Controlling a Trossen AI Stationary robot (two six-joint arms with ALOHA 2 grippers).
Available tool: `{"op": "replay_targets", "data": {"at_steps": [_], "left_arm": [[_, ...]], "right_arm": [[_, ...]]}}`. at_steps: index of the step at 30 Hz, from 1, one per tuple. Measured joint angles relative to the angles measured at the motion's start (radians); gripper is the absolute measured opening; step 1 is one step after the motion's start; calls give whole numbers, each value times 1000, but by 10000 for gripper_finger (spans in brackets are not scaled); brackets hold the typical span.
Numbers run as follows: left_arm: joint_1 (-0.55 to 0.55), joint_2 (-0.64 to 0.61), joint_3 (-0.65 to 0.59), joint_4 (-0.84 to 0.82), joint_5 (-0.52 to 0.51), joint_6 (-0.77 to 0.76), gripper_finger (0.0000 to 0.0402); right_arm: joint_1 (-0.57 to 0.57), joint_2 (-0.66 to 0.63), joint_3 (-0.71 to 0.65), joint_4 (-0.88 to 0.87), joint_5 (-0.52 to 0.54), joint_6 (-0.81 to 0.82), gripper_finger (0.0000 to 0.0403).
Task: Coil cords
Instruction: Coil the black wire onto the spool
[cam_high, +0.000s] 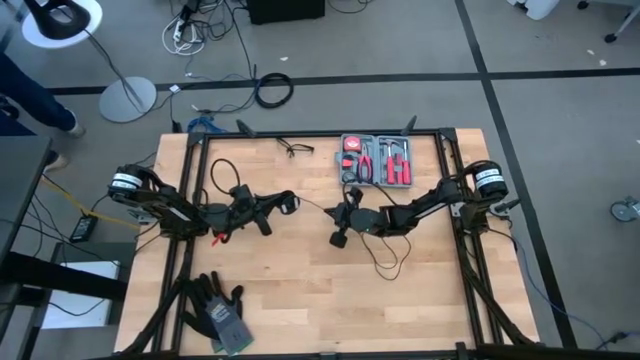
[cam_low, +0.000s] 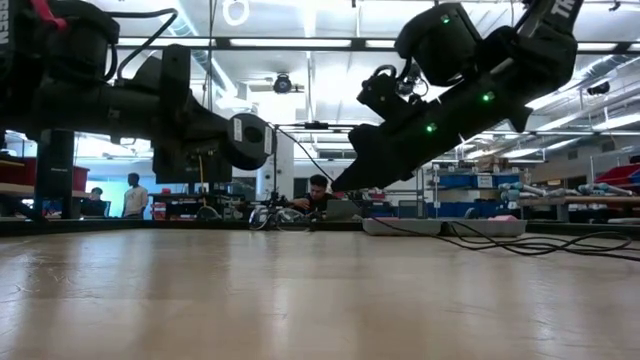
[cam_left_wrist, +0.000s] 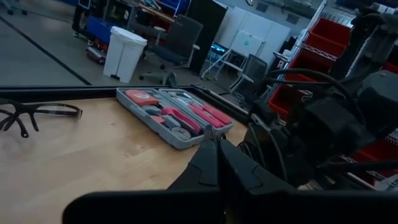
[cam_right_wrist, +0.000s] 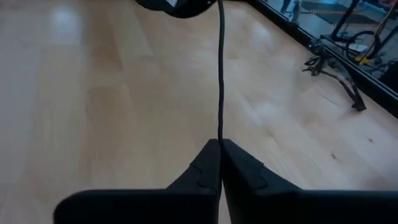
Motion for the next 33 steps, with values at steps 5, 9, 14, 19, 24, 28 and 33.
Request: {"op": "replay_targets", "data": {"at_steps": [5,9,14,19,24,28,33], "left_arm": [[0,0,27,-1,29,-2,1],[0,0,57,-2,59,-2,1],[0,3,107,-20,66,34,1],[0,3,195,-236,-34,60,1],[0,4,303,-539,-70,80,1],[0,3,370,-705,-69,114,1],[-1,3,403,-855,-17,128,0]], "right_arm": [[-27,0,5,-18,0,60,3],[-56,2,37,-115,-54,96,2],[-57,82,126,-153,-187,76,1],[-17,185,246,-162,-245,5,1],[14,211,336,-159,-253,-101,0],[19,192,352,-172,-249,-146,0],[19,135,352,-248,-200,-179,0]]}}
